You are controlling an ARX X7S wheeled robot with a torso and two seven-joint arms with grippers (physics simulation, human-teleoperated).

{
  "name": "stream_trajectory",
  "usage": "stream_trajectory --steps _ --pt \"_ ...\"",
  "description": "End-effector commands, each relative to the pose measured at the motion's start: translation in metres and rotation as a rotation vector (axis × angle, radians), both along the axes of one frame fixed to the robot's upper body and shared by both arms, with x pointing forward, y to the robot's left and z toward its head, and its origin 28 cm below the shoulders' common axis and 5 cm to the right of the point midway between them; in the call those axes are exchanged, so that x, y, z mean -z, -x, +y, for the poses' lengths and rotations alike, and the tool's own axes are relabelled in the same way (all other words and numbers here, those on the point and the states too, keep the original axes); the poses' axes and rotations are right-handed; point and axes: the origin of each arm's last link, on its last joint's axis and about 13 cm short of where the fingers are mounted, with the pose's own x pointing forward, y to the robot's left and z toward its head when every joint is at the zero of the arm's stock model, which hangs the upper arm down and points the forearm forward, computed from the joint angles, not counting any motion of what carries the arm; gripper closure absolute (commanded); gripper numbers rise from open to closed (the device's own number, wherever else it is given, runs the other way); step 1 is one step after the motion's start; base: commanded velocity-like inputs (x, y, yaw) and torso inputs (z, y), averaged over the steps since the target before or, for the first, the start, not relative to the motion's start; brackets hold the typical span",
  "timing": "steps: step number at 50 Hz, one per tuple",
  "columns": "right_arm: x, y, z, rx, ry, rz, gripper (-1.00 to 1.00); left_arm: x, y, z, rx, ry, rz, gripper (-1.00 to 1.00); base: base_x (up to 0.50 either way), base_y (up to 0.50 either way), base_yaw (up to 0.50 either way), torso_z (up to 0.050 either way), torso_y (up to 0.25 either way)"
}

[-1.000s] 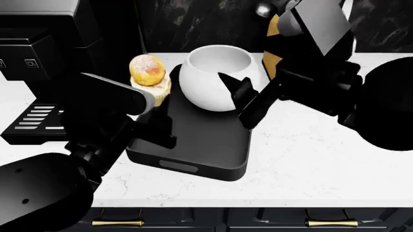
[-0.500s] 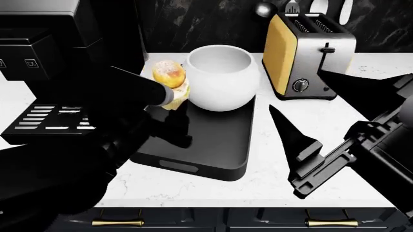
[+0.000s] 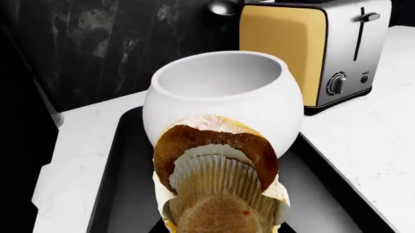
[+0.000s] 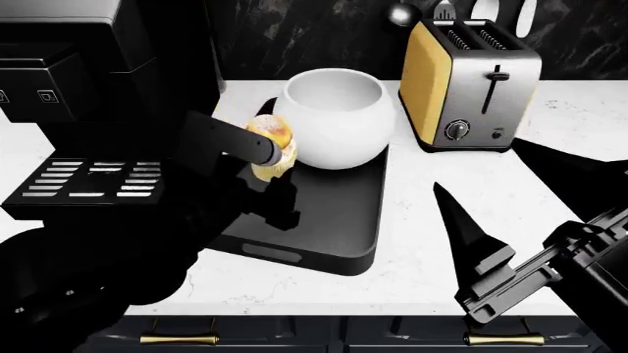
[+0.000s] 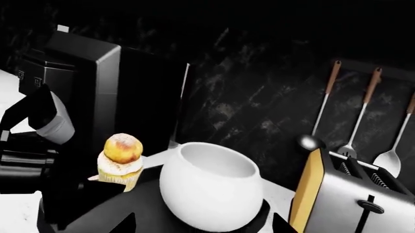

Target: Pick up the bowl with donut and place it on the tray. Pick up the cupcake and place it on the tray.

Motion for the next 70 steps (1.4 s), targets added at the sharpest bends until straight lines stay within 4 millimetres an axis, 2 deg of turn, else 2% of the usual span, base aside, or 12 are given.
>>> stream_trajectory --steps 1,20,21,48,56,70 --pt "0.003 -0.001 -0.001 0.011 -0.007 0.003 -1.0 0.011 -0.001 0.002 -0.016 0.022 0.04 1.0 0.0 0.0 0.0 0.0 0.0" --pt "0.004 -0.003 0.0 0.013 0.004 0.005 -1.0 0.01 0.001 0.004 -0.02 0.013 0.039 1.0 0.0 0.0 0.0 0.0 0.001" --pt "0.004 -0.003 0.0 0.014 0.004 0.006 -1.0 0.01 0.001 0.004 -0.016 0.012 0.035 -1.0 0.0 0.0 0.0 0.0 0.0" --pt "0.007 -0.003 0.0 0.019 0.009 0.006 -1.0 -0.008 0.011 0.002 0.006 0.008 -0.043 -1.0 0.0 0.0 0.0 0.0 0.0" --pt "0.004 0.003 -0.001 0.026 0.003 -0.007 -1.0 -0.023 0.031 0.003 -0.014 0.022 -0.128 -1.0 0.0 0.0 0.0 0.0 0.0" --pt "0.009 0.019 0.012 0.068 -0.041 -0.05 -1.0 -0.015 0.084 0.013 -0.071 0.093 -0.219 -1.0 0.0 0.0 0.0 0.0 0.0"
